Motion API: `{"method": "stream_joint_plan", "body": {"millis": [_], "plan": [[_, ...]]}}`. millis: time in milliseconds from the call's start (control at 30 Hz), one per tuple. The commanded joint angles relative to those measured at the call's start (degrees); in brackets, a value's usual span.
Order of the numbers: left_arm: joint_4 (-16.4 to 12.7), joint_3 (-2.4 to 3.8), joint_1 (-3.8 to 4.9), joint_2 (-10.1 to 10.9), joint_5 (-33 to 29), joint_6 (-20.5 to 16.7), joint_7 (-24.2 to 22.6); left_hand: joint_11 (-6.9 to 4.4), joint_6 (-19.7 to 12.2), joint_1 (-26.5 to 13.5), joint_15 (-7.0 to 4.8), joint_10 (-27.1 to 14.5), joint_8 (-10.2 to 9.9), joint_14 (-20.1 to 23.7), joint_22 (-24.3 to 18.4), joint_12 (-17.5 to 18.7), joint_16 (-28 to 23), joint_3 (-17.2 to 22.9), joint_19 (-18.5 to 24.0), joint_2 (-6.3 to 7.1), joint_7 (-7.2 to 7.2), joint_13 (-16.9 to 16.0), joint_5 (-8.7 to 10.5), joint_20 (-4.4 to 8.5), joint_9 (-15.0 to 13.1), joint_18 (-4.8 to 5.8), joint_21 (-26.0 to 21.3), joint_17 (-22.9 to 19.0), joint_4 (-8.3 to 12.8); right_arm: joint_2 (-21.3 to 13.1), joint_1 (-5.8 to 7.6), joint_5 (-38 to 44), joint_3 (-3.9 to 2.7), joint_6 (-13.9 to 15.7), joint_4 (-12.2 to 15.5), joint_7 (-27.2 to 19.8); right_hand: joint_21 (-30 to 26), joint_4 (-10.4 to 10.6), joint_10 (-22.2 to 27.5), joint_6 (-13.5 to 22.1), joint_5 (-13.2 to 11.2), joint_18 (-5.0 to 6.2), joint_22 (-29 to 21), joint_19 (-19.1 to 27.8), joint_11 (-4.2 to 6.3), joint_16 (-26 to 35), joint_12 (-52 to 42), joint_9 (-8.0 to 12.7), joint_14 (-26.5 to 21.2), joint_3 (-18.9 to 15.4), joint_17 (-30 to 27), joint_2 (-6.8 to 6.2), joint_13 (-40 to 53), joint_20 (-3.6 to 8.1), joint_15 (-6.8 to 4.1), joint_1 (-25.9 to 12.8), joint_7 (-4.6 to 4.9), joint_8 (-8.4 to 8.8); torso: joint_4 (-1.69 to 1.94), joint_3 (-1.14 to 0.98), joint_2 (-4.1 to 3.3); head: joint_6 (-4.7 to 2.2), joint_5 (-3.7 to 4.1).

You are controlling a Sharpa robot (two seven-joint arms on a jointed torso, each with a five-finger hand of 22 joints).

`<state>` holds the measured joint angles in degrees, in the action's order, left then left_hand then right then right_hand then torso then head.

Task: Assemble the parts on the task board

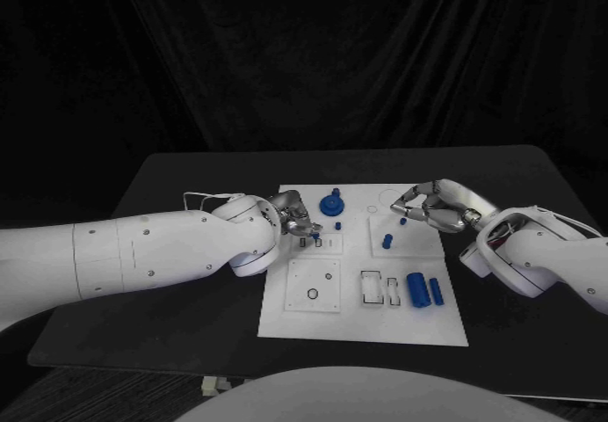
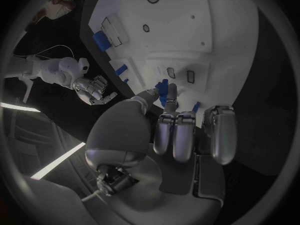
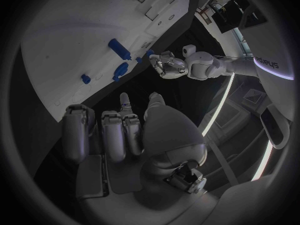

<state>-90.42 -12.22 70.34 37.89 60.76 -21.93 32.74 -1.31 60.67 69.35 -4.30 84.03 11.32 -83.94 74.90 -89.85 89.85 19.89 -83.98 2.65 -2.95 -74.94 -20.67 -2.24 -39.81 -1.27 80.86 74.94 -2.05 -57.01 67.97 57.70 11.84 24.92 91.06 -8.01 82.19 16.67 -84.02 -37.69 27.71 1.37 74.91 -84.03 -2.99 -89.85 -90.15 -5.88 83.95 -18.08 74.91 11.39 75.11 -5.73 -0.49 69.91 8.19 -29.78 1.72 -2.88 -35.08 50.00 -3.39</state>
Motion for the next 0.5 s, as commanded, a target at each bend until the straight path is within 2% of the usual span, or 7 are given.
{"method": "stream_joint_plan", "body": {"millis": [33, 133, 267, 500], "plan": [[-0.4, 0.06, -1.08, 0.4, 6.0, -5.9, -2.4, -0.44, -0.4, 0.9, -0.43, 6.0, 0.3, -6.1, 11.7, -0.2, 0.2, 3.8, -2.1, -0.01, 0.28, -15.1, 0.38, 0.49, -0.5, -0.84, -0.1, 15.1, 3.5, -0.1, -0.23, 0.1, -0.03, 2.1, 0.4, -0.5, -0.1, -0.4, -6.0, 0.2, 0.3, 1.01, 11.9, -0.4, -0.15, -0.1, 0.2, 0.1, 6.1, 0.0, 15.1, -0.08, 14.9, -0.26, 0.13, 0.8, -0.15, 0.09, 0.12, 0.04, -0.02, 0.0, 0.08], [-0.7, 0.06, -2.16, 0.8, 8.3, -7.9, -2.6, -0.52, -0.5, 1.0, -0.51, 6.0, 0.6, -6.1, 11.7, -0.2, 0.2, 3.9, -2.2, 0.19, 0.37, -15.1, 1.65, 0.56, -0.7, -0.83, 0.0, 15.1, 3.1, -0.2, -0.33, 0.1, -0.03, 2.5, 0.7, -0.8, -0.2, -0.4, -6.0, 0.3, 0.6, 1.01, 11.9, -0.4, -0.13, -0.1, 0.2, 0.1, 6.1, 0.1, 15.1, -0.16, 14.9, -0.24, 0.11, 1.2, -0.15, 0.15, 0.07, 0.02, -0.04, 0.0, 0.18], [-0.9, 0.06, -3.2, 0.9, 9.8, -9.1, -2.8, -0.54, -0.5, 1.0, -0.53, 6.0, 0.7, -6.1, 11.8, -0.2, 0.2, 4.0, -2.3, 0.23, 0.4, -15.1, 1.89, 0.58, -0.7, -0.78, 0.1, 15.1, 3.0, -0.3, -0.52, 0.1, -0.03, 3.0, 0.9, -1.2, -0.2, -0.4, -6.0, 0.3, 0.7, 1.02, 11.9, -0.4, -0.12, -0.1, 0.2, 0.1, 6.1, 0.1, 15.1, -0.23, 14.9, -0.23, 0.1, 1.4, -0.15, 0.18, 0.07, 0.02, -0.07, 0.0, 0.01], [-1.2, 0.06, -3.99, 0.9, 11.3, -10.7, -3.1, -0.58, -0.5, 1.0, -0.56, 6.0, 0.7, -6.1, 11.8, -0.2, 0.2, 4.0, -2.3, 0.27, 0.43, -15.1, 2.29, 0.62, -0.8, -0.76, 0.2, 15.1, 2.8, -0.3, -0.74, 0.1, -0.03, 3.5, 1.4, -1.7, -0.2, -0.5, -6.0, 0.5, 0.9, 1.01, 11.9, -0.4, -0.11, -0.1, 0.2, 0.2, 6.1, 0.3, 15.1, -0.38, 14.9, -0.2, 0.08, 1.9, -0.15, 0.25, 0.03, -0.02, 0.08, 0.0, 0.07]]}}
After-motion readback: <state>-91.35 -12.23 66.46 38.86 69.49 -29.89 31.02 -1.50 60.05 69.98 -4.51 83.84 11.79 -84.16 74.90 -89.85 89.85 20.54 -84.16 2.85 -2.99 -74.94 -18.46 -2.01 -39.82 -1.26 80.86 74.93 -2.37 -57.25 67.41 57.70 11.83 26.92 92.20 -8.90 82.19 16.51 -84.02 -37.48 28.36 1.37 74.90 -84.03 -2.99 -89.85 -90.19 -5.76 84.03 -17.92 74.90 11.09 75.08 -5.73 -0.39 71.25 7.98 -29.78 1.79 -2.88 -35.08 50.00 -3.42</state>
